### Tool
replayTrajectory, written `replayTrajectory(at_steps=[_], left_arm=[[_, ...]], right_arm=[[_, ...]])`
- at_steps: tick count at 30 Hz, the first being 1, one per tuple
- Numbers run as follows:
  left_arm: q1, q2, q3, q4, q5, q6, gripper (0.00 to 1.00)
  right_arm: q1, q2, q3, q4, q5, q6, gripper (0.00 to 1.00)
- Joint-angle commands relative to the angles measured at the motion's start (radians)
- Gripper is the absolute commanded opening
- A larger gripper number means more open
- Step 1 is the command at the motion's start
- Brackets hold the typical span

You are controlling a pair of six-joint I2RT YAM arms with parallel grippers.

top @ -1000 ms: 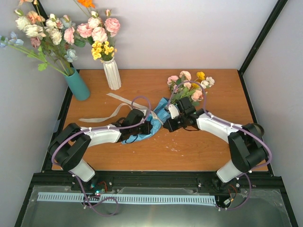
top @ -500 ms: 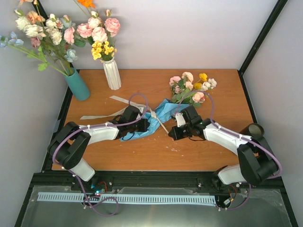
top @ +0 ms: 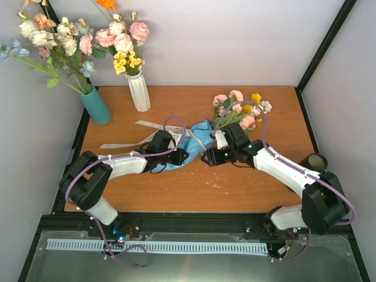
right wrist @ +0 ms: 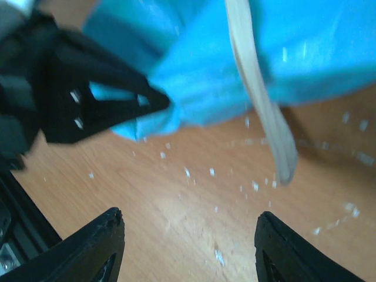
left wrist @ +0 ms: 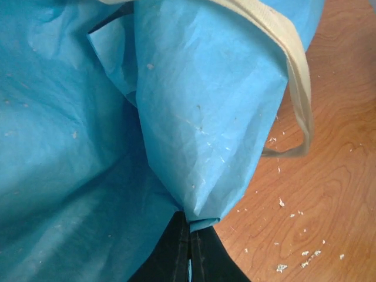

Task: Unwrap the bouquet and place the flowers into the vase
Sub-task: Untie the ribbon from the wrapping paper.

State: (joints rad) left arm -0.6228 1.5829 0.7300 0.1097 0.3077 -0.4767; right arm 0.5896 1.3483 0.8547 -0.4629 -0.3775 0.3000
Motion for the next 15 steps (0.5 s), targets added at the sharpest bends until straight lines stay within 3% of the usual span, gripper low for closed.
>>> replayTrajectory(at_steps=[1,15], left_arm=[[0.006,-0.019,-0.004,0.032,0.055,0.056,0.00],[0.007,0.000,0.007,0.029,0.083,0.074,0.00]], right_arm=[[0.006,0.036,0.132,-0.037,0.078,-0.058,0.60],[0.007,0.395,0.532,-0.115,0.144,-0.194,0.59]])
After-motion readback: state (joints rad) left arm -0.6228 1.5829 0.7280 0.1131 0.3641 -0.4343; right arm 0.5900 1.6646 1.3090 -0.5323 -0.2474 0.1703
